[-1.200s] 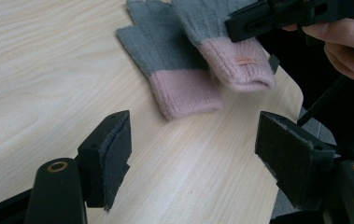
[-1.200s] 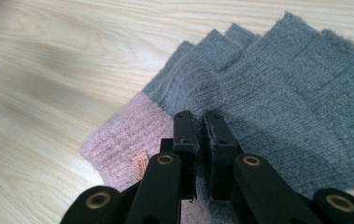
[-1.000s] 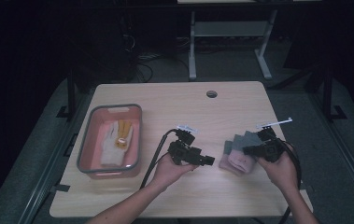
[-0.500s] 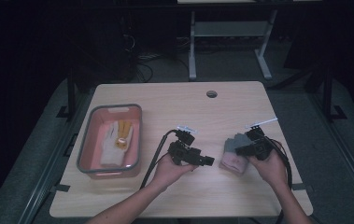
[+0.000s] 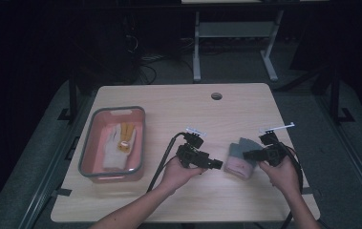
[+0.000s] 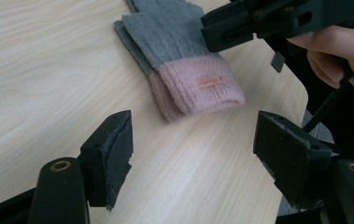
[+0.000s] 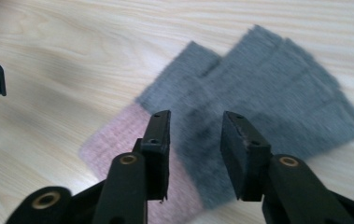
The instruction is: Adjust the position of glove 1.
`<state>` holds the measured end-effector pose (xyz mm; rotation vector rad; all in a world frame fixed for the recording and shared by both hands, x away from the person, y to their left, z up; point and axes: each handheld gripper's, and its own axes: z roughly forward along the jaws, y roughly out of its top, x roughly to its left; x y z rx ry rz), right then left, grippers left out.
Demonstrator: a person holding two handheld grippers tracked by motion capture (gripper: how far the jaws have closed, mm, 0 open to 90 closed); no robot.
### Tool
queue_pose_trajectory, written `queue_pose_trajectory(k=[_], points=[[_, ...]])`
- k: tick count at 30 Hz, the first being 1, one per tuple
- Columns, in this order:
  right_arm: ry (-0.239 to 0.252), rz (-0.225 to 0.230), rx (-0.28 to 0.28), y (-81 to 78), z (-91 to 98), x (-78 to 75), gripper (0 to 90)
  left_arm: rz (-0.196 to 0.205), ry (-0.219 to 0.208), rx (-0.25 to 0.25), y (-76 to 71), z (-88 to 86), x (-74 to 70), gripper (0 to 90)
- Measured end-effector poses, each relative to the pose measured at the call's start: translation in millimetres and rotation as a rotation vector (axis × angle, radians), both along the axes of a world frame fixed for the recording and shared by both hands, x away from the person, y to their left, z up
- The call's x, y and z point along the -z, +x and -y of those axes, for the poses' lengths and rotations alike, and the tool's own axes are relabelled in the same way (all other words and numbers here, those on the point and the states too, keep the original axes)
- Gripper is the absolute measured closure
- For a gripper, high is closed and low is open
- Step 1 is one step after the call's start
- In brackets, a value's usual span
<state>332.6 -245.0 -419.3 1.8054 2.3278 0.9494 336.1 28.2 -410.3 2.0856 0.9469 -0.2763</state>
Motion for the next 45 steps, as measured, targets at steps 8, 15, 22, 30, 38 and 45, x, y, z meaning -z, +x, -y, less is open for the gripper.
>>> queue_pose_trajectory(k=[8,15,22,30,38,45], points=[[0.040,-0.009,0.034,-7.4,11.9,4.8,55.2,-0.041,-0.013,0.008,5.7,13.9,7.5,30.7],[0.077,-0.007,0.069,-12.8,23.1,6.7,51.2,-0.051,0.003,0.024,9.1,31.7,13.0,32.1],[0.102,-0.018,0.102,-15.2,29.1,14.4,48.4,-0.070,0.019,0.031,15.8,46.8,24.3,33.2],[0.138,-0.019,0.119,-16.9,36.9,21.6,46.9,-0.086,0.054,0.024,18.4,59.2,33.1,35.0],[0.165,-0.041,0.137,-16.6,37.5,30.3,45.9,-0.109,0.072,0.013,22.9,64.8,43.1,40.4],[0.198,-0.051,0.159,-16.8,39.3,35.5,45.5,-0.128,0.092,0.014,22.5,66.6,47.2,41.0]])
